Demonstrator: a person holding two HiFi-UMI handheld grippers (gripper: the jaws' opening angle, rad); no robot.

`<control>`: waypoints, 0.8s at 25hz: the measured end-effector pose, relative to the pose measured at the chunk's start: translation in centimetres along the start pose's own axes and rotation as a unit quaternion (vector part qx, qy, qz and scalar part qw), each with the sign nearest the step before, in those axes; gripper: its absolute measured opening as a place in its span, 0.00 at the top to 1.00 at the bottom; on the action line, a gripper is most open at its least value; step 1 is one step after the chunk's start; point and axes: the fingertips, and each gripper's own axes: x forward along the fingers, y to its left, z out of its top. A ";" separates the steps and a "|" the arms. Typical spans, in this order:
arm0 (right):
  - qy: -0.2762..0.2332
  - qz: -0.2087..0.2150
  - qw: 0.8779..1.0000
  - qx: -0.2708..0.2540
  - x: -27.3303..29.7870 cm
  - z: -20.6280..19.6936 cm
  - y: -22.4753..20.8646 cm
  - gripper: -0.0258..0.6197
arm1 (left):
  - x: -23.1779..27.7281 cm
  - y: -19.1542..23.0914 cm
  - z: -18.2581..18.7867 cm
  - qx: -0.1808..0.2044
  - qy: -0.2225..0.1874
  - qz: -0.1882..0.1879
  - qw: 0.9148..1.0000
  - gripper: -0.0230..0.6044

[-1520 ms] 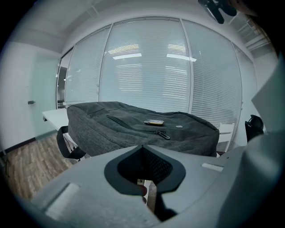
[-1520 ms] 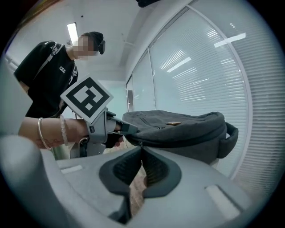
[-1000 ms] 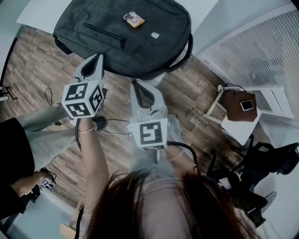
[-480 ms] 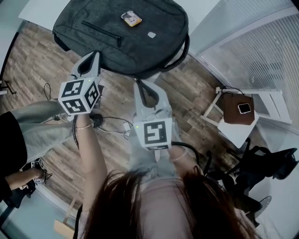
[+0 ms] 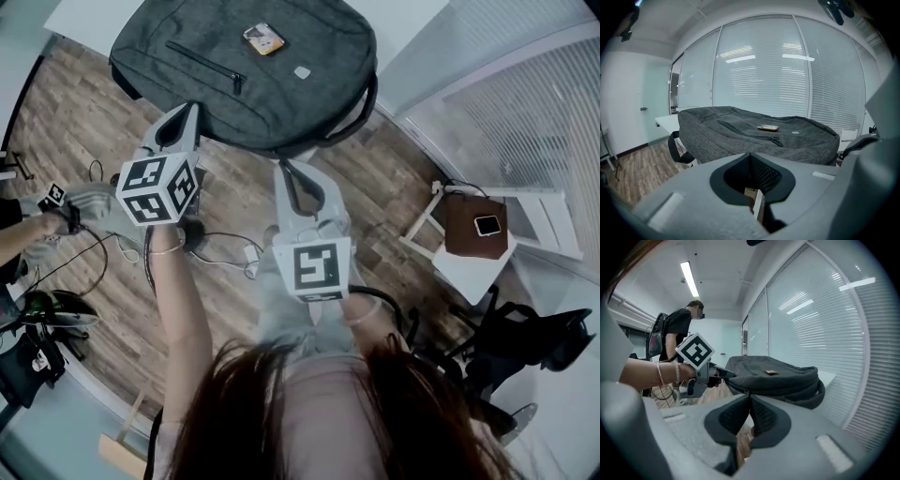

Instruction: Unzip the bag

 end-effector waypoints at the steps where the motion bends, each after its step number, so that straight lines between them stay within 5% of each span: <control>1: 0.000 0.001 1.000 0.001 -0.1 0.0 -0.1 0.95 | 0.0 0.0 0.0 0.000 0.000 0.001 1.000 0.95; 20: 0.014 0.006 1.000 -0.022 -1.7 0.2 -3.8 0.94 | 0.1 0.0 -0.1 -0.005 0.002 0.022 1.000 0.95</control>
